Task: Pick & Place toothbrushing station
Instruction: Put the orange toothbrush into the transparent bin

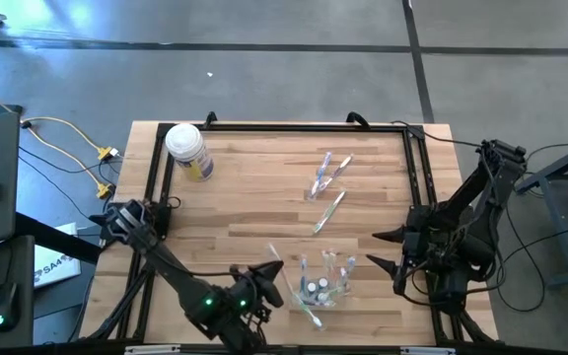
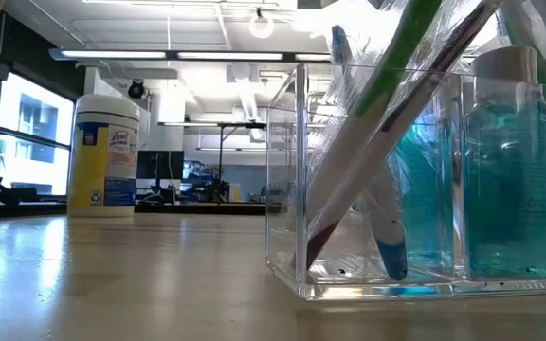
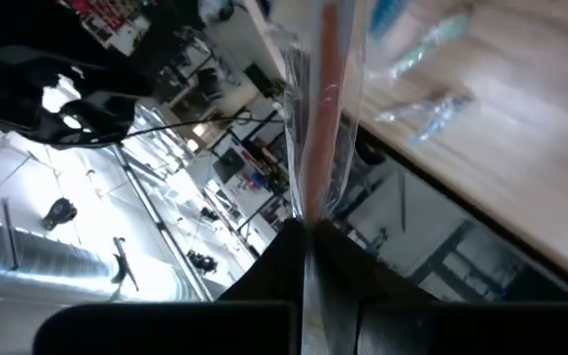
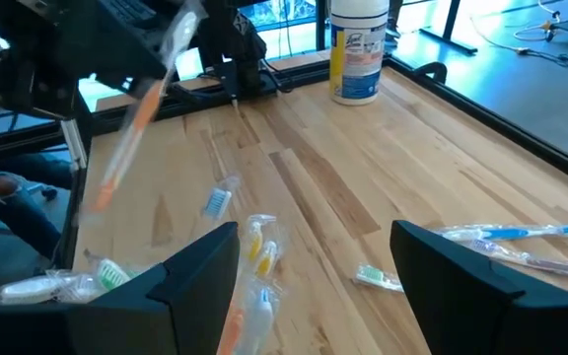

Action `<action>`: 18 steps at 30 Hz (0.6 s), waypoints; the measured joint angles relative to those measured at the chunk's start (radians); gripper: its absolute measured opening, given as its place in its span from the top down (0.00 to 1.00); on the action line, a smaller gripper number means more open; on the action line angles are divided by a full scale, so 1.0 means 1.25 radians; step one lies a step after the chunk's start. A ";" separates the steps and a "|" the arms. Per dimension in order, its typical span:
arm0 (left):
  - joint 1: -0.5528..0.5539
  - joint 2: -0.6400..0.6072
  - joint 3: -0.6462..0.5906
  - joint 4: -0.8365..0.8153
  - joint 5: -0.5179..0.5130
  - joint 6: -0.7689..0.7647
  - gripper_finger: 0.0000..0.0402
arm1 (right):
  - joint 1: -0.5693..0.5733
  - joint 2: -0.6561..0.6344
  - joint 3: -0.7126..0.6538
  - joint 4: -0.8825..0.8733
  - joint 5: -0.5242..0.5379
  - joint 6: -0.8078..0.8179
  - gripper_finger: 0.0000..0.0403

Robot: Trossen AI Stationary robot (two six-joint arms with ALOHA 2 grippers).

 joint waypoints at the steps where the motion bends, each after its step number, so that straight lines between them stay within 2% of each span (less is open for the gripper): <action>1: 0.004 0.000 0.000 -0.009 -0.003 0.000 0.98 | 0.000 0.001 0.000 0.000 0.000 0.000 0.36; 9: 0.039 0.000 0.000 -0.007 -0.001 0.081 0.98 | -0.002 0.002 0.000 0.044 0.035 -0.018 0.36; 14: 0.079 0.000 0.002 0.004 -0.002 0.107 0.98 | -0.002 0.002 0.000 0.173 0.060 -0.149 0.36; 18: 0.101 0.000 0.002 0.047 -0.004 0.143 0.98 | -0.002 0.002 0.000 0.274 0.040 -0.267 0.36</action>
